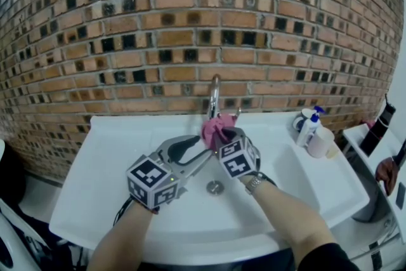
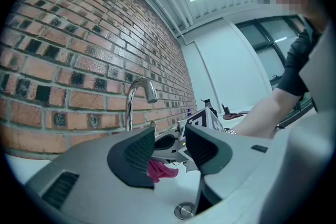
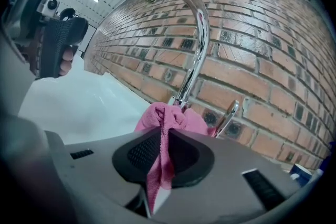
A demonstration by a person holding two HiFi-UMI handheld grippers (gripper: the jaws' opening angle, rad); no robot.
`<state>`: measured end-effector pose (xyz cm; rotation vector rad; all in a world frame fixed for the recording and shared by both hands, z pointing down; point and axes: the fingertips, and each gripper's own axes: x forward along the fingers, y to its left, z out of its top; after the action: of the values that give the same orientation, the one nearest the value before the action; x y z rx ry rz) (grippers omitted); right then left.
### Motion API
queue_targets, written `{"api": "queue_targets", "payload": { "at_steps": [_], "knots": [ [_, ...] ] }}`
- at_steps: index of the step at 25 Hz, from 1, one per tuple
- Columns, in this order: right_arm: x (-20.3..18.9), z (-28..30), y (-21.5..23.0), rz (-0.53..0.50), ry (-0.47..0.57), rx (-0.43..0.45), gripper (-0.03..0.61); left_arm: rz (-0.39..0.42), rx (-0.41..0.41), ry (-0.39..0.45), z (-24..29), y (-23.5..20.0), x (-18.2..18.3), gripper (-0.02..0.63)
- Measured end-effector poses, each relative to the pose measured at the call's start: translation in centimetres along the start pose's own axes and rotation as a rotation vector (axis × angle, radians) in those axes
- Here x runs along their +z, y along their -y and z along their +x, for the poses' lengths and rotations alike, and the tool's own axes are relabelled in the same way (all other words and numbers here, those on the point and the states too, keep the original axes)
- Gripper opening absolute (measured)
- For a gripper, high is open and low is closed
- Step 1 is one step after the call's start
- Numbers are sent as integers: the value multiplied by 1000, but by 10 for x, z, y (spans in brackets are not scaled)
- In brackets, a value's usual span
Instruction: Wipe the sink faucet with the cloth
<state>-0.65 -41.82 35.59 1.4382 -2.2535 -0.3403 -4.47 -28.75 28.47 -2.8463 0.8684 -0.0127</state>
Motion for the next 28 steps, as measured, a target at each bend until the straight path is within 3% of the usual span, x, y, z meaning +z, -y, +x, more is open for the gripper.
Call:
{"api": "queue_targets", "payload": {
  "at_steps": [14,28],
  "knots": [
    [-21,-1,-13,4,-58,47,48,1,-10,0,1,2,0,193],
    [-31,-16,15,21,-77,4,48,-1,-14,-7,2,4,-2,193]
  ]
}}
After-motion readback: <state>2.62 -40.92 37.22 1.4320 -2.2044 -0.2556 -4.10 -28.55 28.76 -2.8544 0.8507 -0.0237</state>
